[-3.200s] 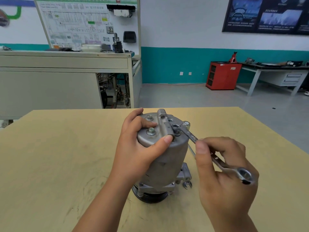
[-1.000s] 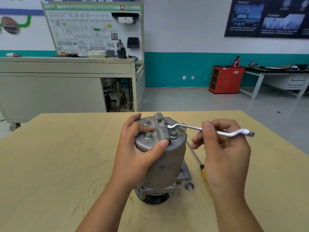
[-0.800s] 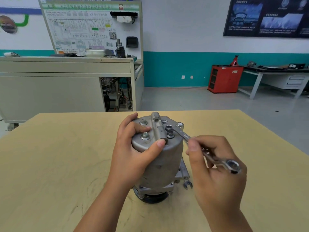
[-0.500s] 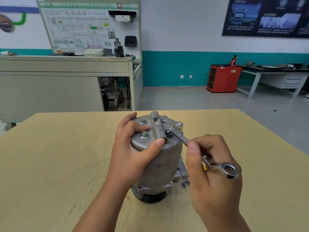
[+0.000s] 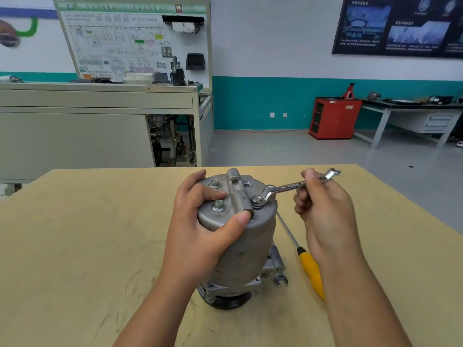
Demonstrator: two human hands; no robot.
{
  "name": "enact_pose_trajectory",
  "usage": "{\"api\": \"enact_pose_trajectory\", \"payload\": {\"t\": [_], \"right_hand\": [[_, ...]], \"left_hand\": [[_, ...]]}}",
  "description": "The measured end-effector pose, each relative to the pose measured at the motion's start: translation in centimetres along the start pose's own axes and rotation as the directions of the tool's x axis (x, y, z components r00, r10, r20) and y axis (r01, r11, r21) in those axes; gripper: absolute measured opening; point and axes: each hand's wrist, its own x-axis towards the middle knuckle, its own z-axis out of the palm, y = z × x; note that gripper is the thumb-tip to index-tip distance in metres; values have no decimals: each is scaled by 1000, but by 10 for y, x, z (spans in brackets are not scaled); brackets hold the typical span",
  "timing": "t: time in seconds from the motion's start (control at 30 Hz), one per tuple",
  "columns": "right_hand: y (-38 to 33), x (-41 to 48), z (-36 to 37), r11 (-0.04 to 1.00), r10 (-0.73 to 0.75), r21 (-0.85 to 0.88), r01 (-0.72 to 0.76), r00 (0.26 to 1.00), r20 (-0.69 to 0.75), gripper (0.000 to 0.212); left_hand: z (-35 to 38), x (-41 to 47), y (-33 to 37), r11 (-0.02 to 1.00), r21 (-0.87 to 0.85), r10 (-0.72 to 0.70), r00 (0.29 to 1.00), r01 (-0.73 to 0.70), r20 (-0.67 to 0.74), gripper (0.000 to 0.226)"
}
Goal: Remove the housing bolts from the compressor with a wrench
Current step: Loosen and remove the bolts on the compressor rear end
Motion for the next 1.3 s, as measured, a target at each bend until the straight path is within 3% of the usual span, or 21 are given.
{"api": "enact_pose_trajectory", "payload": {"t": [0.17, 0.3, 0.43, 0.53, 0.6, 0.73, 0.97, 1.2, 1.3], "right_hand": [[-2, 31, 29, 957, 109, -284, -63, 983, 149, 33], [-12, 39, 49, 895, 150, -446, 23, 925, 349, 40], [-22, 43, 60, 850, 186, -516, 110, 853, 487, 42], [-24, 43, 61, 843, 179, -525, 119, 858, 482, 36], [-21, 44, 58, 870, 160, -482, 98, 870, 467, 30], [-12, 45, 55, 948, 214, -303, -95, 896, 389, 33], [-3, 45, 49, 959, 280, 1, -285, 944, 173, 30], [-8, 50, 45, 903, 345, 216, -371, 927, 149, 32], [-20, 53, 42, 943, 270, 177, -283, 958, 92, 29]], "left_hand": [[-1, 1, -2, 1000, -19, 17, 1000, -17, -5, 41], [-1, 1, -2, 999, -32, 13, 1000, -13, -5, 41], [-1, 3, -3, 999, -21, 24, 1000, -24, -2, 41], [0, 3, -3, 999, -17, 29, 1000, -29, 1, 40], [0, 3, -3, 999, -19, 30, 1000, -30, 4, 39], [1, 4, -3, 1000, -22, 20, 1000, -20, 14, 38], [6, 6, -2, 1000, -1, 8, 1000, -8, 24, 39], [7, 7, -1, 1000, 14, 8, 999, -8, 33, 40], [5, 6, -1, 1000, 0, -6, 999, 6, 38, 40]]}}
